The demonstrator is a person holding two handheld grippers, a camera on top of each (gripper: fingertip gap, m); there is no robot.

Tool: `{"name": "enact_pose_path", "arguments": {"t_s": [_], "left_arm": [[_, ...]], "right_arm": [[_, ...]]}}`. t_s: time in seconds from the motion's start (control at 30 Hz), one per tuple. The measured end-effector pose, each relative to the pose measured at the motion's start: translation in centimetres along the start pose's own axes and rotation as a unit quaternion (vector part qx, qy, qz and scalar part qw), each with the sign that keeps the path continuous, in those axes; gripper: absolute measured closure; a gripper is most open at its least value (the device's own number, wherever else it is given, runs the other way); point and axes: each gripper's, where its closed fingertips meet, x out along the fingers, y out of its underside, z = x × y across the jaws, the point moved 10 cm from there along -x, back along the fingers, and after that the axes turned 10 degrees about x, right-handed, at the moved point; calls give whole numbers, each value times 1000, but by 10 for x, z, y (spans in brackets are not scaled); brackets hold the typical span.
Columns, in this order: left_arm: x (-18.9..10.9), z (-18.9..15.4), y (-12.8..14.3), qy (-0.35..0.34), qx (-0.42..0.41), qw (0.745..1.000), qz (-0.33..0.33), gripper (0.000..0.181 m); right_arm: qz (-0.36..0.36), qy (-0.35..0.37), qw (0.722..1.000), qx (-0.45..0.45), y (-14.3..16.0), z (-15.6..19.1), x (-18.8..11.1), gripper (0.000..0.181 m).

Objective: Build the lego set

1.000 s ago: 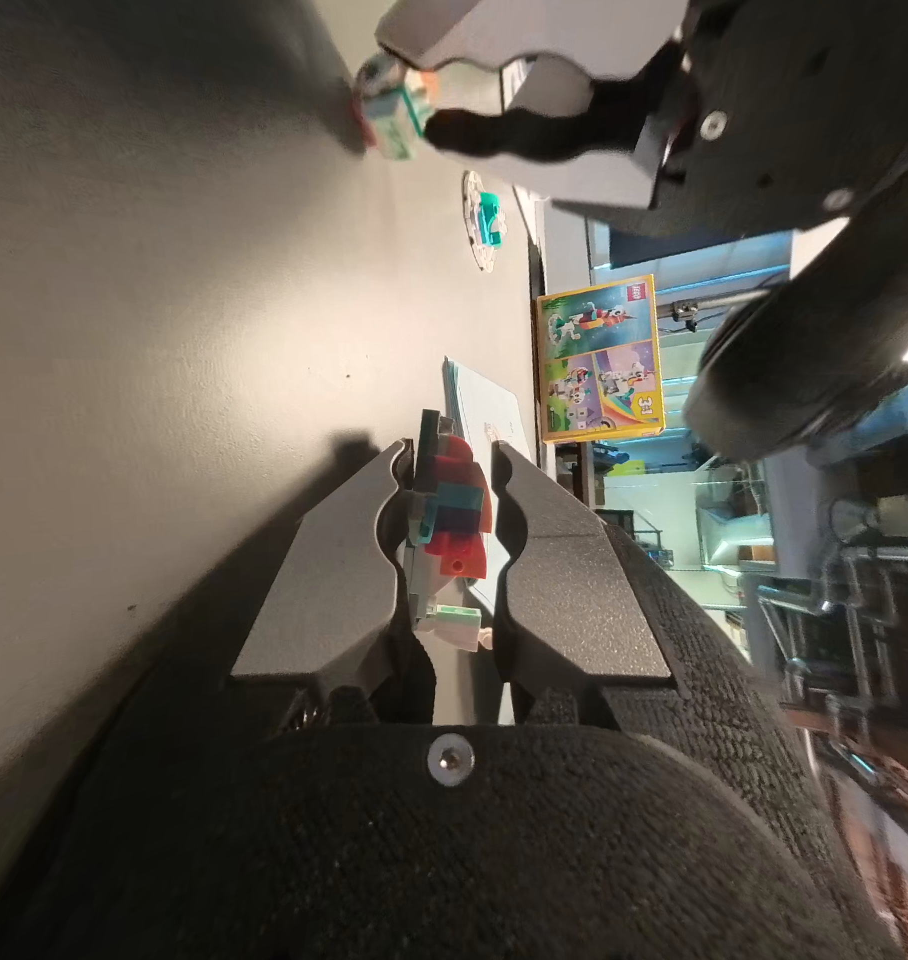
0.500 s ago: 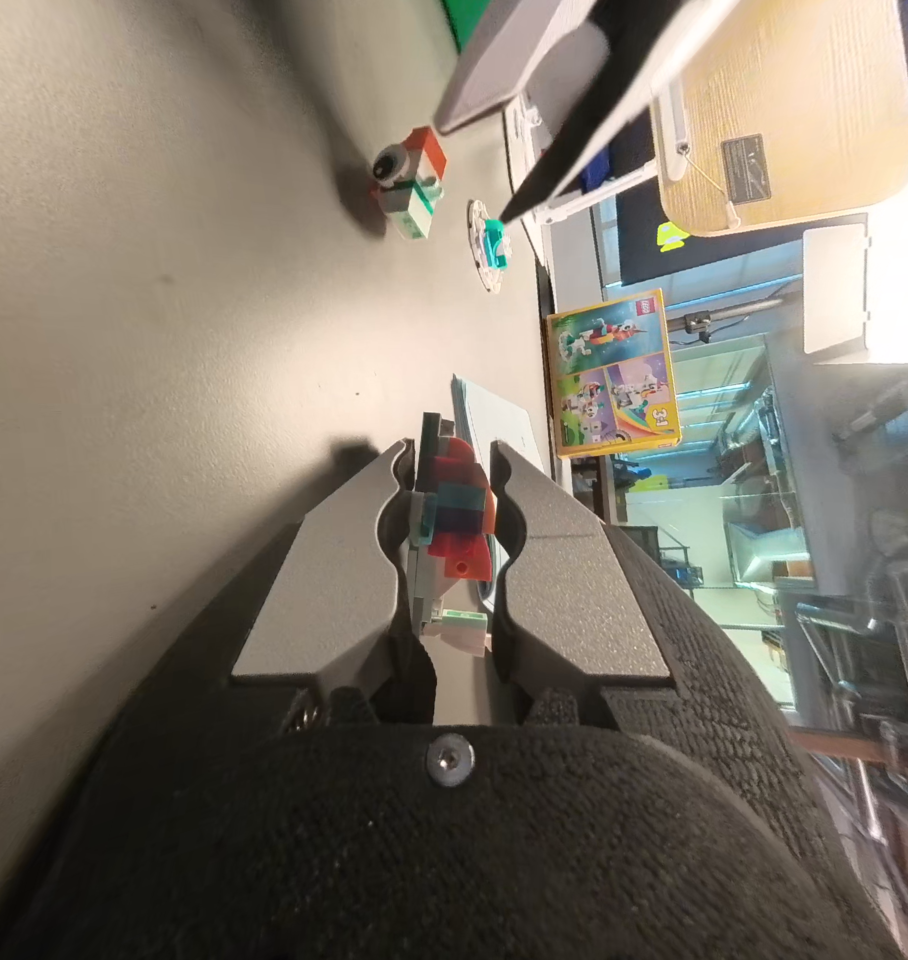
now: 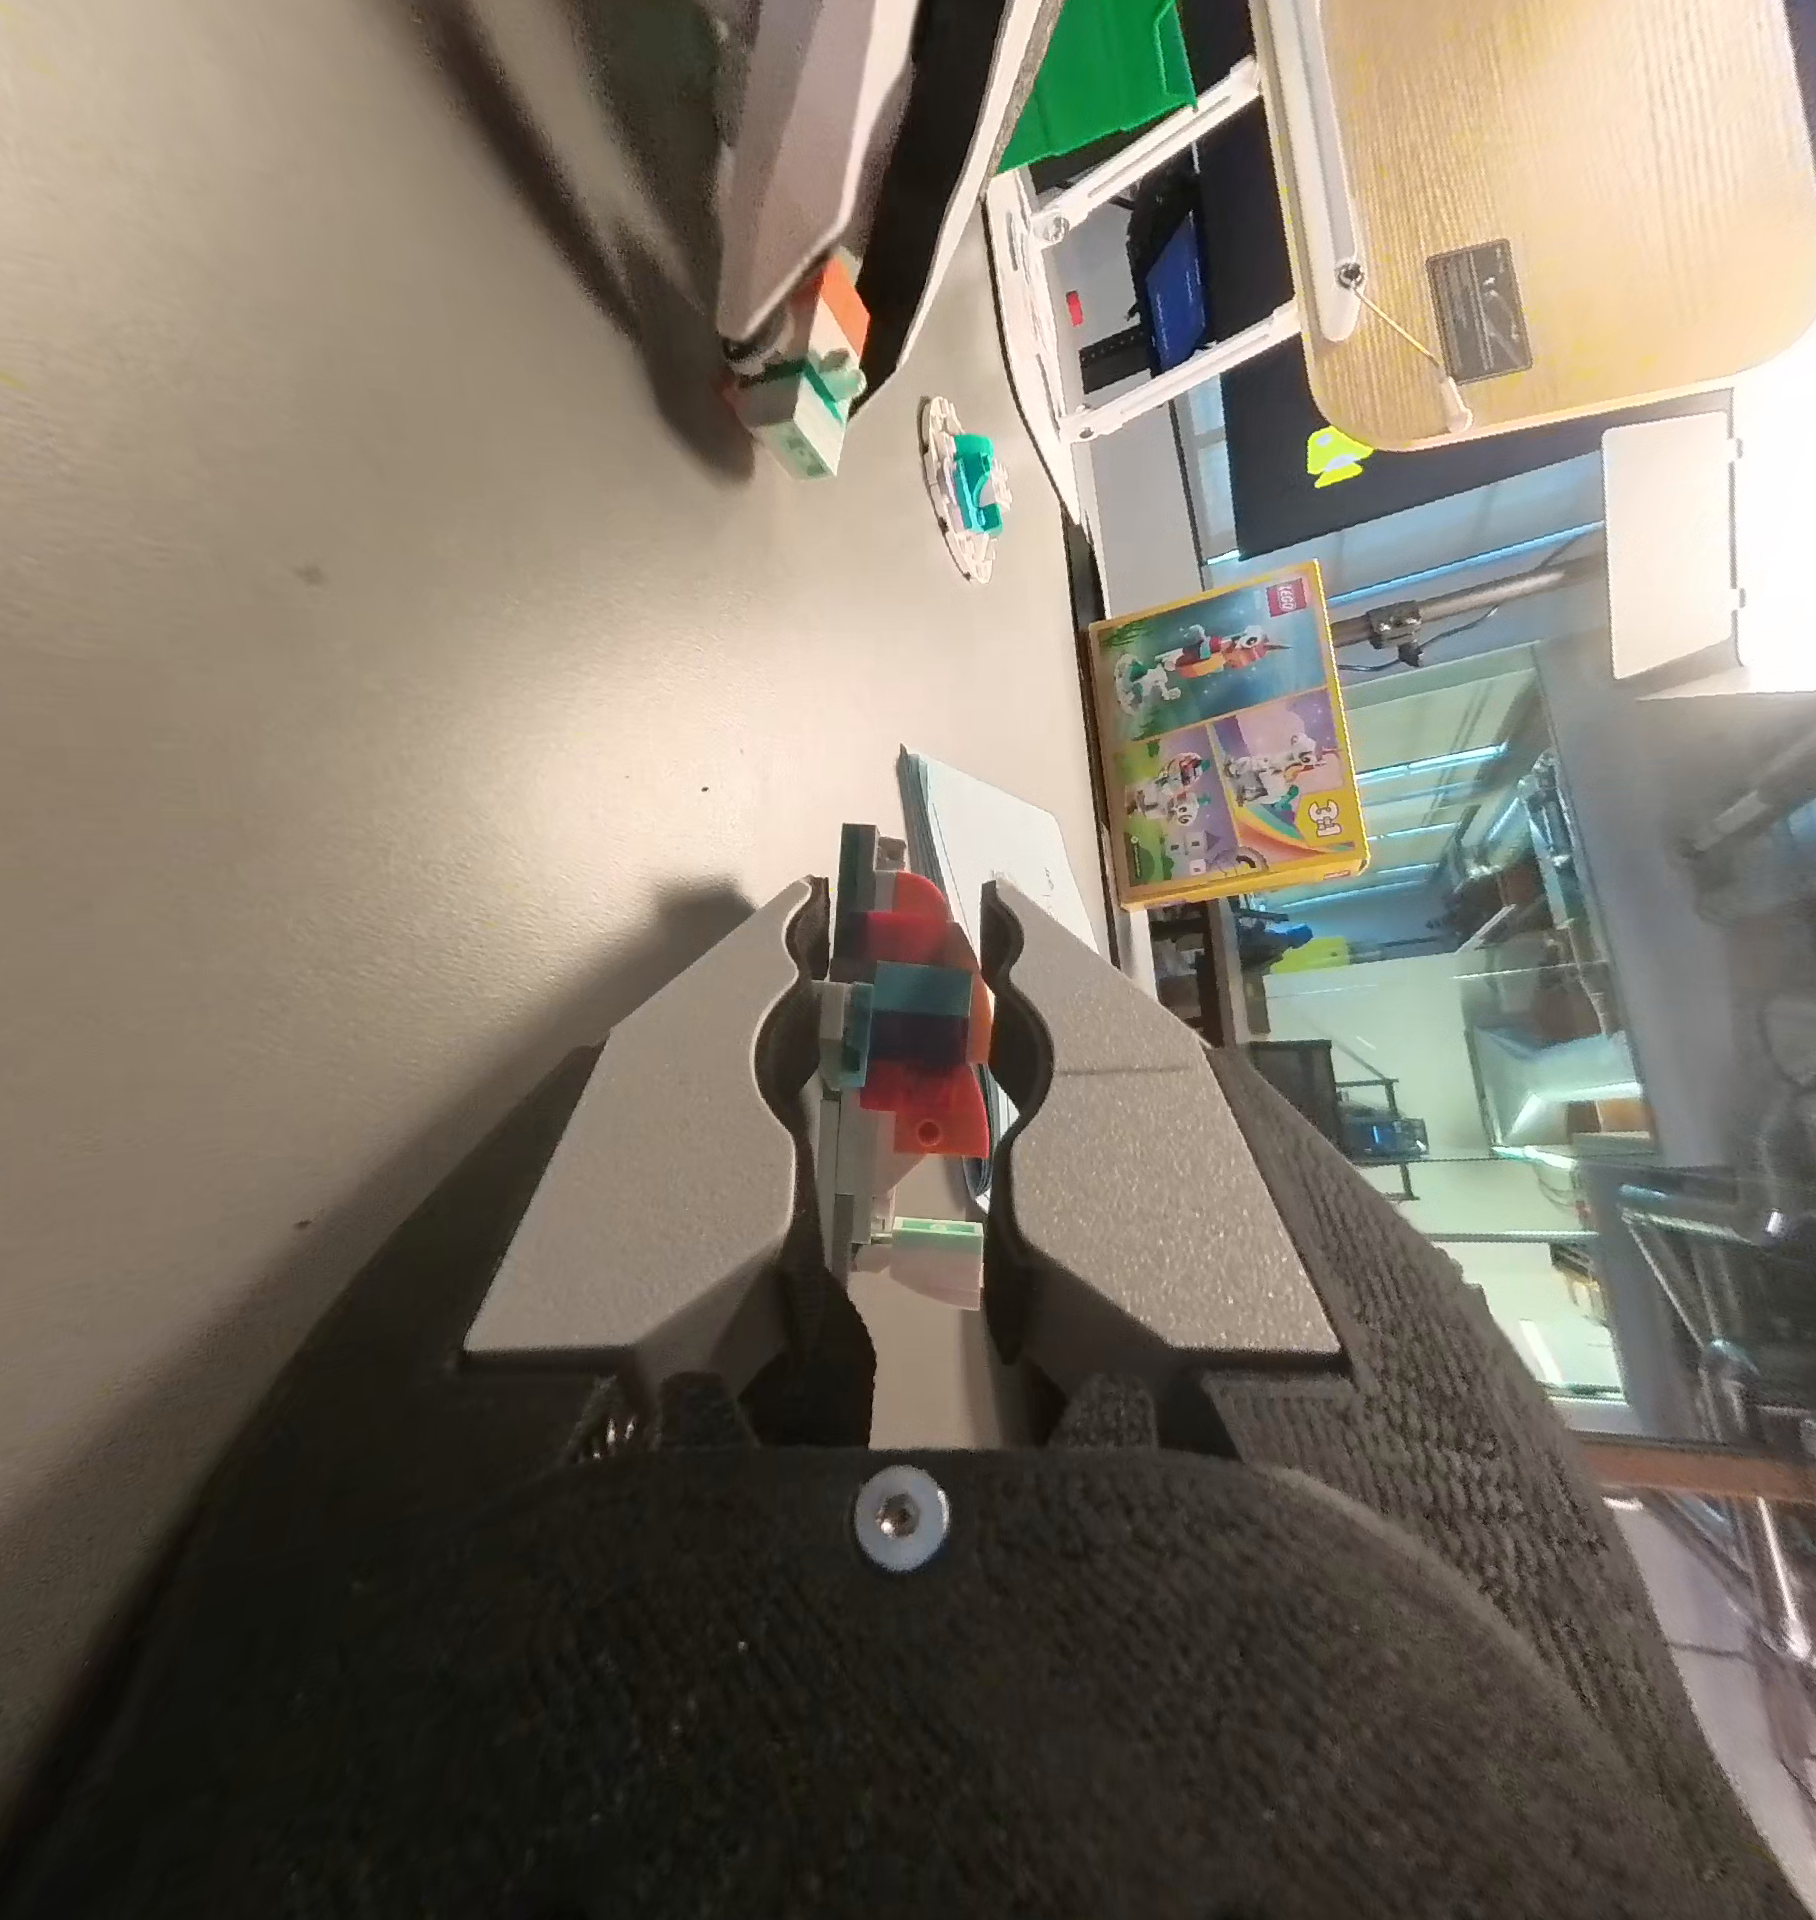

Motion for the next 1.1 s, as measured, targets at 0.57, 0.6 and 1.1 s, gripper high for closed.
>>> {"name": "enact_pose_path", "arguments": {"t_s": [0.57,0.6,1.1], "left_arm": [[1,-2,0,14,-8,1000,3,157],[1,-2,0,14,-8,1000,2,157],[16,-26,-20,-57,74,995,-29,157]], "right_arm": [[48,10,995,84,-1,-7,2,151],[50,13,995,89,-1,-7,3,151],[48,87,991,-94,-24,6,8,153]]}}
